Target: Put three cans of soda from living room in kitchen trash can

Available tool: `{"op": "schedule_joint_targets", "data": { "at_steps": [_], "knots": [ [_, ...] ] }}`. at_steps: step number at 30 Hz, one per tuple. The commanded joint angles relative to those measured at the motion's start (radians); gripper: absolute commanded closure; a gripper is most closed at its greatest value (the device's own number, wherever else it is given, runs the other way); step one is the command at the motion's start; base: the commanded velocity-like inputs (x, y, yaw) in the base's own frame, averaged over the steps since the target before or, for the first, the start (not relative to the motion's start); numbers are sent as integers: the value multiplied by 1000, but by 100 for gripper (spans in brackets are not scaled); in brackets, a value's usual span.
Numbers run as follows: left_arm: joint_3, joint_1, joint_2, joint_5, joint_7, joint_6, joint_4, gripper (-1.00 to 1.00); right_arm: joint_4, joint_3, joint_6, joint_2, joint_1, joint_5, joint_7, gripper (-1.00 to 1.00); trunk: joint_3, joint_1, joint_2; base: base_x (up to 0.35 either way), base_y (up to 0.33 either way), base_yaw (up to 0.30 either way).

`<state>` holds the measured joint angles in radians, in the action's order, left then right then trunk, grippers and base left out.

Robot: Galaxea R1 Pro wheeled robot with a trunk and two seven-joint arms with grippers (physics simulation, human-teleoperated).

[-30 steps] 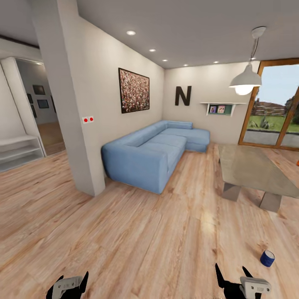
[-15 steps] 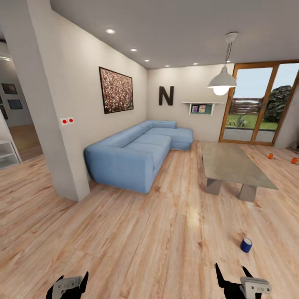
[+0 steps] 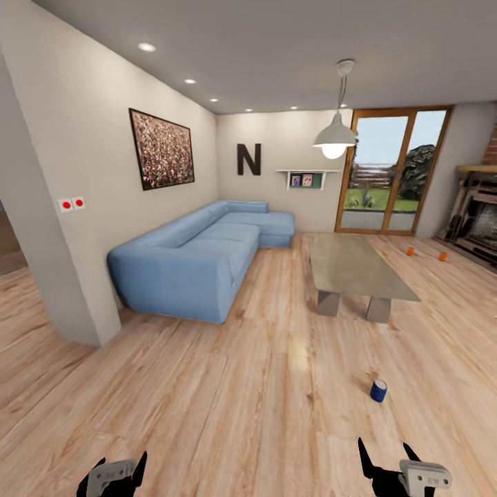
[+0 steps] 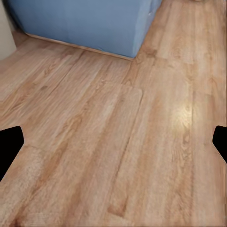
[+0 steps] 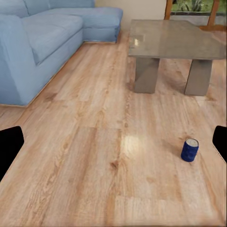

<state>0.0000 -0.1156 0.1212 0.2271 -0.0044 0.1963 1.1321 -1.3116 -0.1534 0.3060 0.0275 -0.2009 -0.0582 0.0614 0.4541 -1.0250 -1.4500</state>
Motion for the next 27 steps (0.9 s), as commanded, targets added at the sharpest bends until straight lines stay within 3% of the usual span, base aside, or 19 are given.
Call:
{"op": "schedule_joint_targets", "data": {
  "at_steps": [1, 15, 27],
  "knots": [
    [0, 0, 0, 0, 0, 0, 0, -100, 0, 0, 0, 0, 0, 0, 0, -100, 0, 0, 0, 0, 0, -252],
    [0, 0, 0, -1, 0, -1, 0, -100, 0, 0, 2, 0, 0, 0, 0, -100, 0, 0, 0, 15, 0, -252],
    [0, 0, 0, -2, 1, -2, 0, -100, 0, 0, 2, -1, 0, 1, 0, -100, 0, 0, 0, 216, -53, -252]
  ]
}}
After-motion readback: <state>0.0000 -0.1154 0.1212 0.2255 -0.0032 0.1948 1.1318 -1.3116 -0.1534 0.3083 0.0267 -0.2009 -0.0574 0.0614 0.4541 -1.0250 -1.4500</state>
